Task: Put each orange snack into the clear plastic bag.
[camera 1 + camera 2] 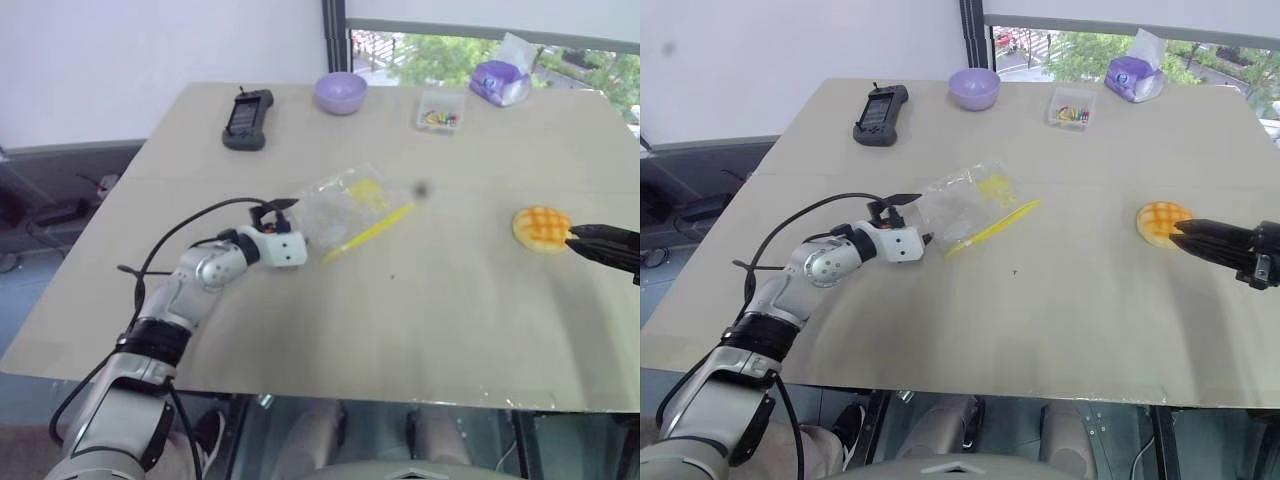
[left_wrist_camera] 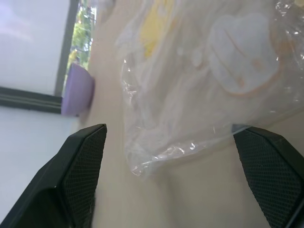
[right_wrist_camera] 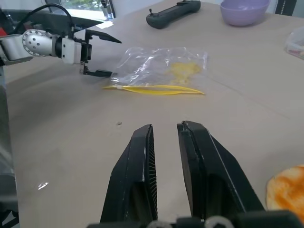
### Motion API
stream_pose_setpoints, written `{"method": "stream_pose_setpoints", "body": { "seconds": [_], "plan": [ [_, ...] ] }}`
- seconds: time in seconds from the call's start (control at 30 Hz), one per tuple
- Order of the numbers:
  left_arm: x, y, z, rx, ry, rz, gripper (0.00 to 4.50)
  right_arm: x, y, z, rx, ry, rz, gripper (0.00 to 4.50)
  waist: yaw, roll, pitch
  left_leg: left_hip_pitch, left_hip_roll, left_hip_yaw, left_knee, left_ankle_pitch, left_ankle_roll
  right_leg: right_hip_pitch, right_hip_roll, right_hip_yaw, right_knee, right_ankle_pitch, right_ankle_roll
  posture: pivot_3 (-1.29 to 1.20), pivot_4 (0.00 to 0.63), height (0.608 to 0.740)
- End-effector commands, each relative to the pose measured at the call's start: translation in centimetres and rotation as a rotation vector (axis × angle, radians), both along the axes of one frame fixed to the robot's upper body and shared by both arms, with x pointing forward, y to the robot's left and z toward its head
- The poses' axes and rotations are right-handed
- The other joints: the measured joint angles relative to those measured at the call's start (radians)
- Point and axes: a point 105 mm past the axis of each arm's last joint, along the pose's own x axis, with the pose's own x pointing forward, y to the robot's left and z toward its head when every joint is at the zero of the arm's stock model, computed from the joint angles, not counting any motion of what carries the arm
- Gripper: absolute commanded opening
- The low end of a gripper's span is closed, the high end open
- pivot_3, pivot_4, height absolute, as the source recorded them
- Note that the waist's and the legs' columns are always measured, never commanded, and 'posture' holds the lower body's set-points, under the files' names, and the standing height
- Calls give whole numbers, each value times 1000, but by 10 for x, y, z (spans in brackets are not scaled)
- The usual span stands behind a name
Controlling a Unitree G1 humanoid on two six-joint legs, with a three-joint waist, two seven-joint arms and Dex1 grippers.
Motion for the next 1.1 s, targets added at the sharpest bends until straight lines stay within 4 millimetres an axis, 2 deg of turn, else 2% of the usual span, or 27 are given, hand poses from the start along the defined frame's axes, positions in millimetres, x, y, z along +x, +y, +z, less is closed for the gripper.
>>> {"method": "stream_pose_setpoints", "body": {
  "seconds": [0.03, 0.07, 0.13, 0.17, 0.23, 0.3, 0.37, 0.4, 0.7, 0.87, 1.1],
  "plan": [
    [-5, -1, -42, 104, 101, -12, 3964, -4, 2, 15, -5, -63, 4, 884, 0, 1, -1, 0, 0, 0, 0, 0, 0, 0, 0, 0, 0, 0, 0, 0, 150, 740],
    [-4, -3, -43, 109, 100, -19, 3751, -4, 2, 15, -5, -64, 2, 884, 0, 2, -1, 0, 0, 0, 1, 0, 0, 0, 0, 0, 0, 0, 0, 0, 150, 740],
    [-2, -5, -44, 111, 96, -23, 2829, -4, 2, 15, -4, -65, 0, 884, -1, 2, -2, 0, 0, 0, 1, 0, 0, 0, 0, 0, 1, 0, 1, 0, 150, 740],
    [-1, -6, -44, 112, 93, -26, 2186, -5, 2, 15, -4, -66, -1, 884, -1, 2, -2, 0, 0, 0, 2, 0, 0, 0, 0, 0, 1, 0, 1, 0, 150, 740],
    [0, -9, -44, 115, 88, -36, 1531, -5, 2, 15, -3, -67, -3, 884, -1, 2, -2, 0, 0, 0, 2, 0, 0, 0, 0, 0, 2, 0, 1, 0, 150, 740],
    [0, -11, -44, 114, 84, -43, 658, -5, 3, 15, -3, -67, -4, 884, 0, 4, -4, 0, -1, 0, 3, 0, 0, 0, 0, 0, 2, 0, 1, 0, 150, 740],
    [0, -14, -43, 107, 79, -53, 188, -5, 3, 15, -1, -68, -5, 884, 0, 7, -6, 0, -1, 0, 3, 0, 0, 0, 0, 0, 2, 0, 1, 0, 150, 740],
    [-1, -15, -43, 104, 76, -57, 78, -5, 3, 15, -1, -68, -6, 884, 0, 8, -7, 0, -2, 0, 3, 0, 0, 1, -1, 0, 2, 0, 1, 0, 150, 740],
    [0, -27, -25, 1, -4, -70, 78, -2, 4, 14, 4, -67, -3, 884, 1, 12, -10, 0, -5, -1, 3, 0, 0, 1, -2, 0, 4, 0, 1, 0, 150, 740],
    [-5, -46, 2, -235, 20, -78, 78, 0, 7, 14, 3, -70, 1, 884, 0, 10, -8, -2, -5, -1, 4, 0, 0, 0, -3, 0, 4, 0, 1, 0, 150, 740],
    [-32, -67, 34, -528, 204, -118, 78, 18, 14, 5, -50, -46, -69, 884, -25, 0, -2, -4, -4, -7, 4, 0, 0, -2, -2, 0, 2, 0, 1, 0, 150, 740]
  ]
}}
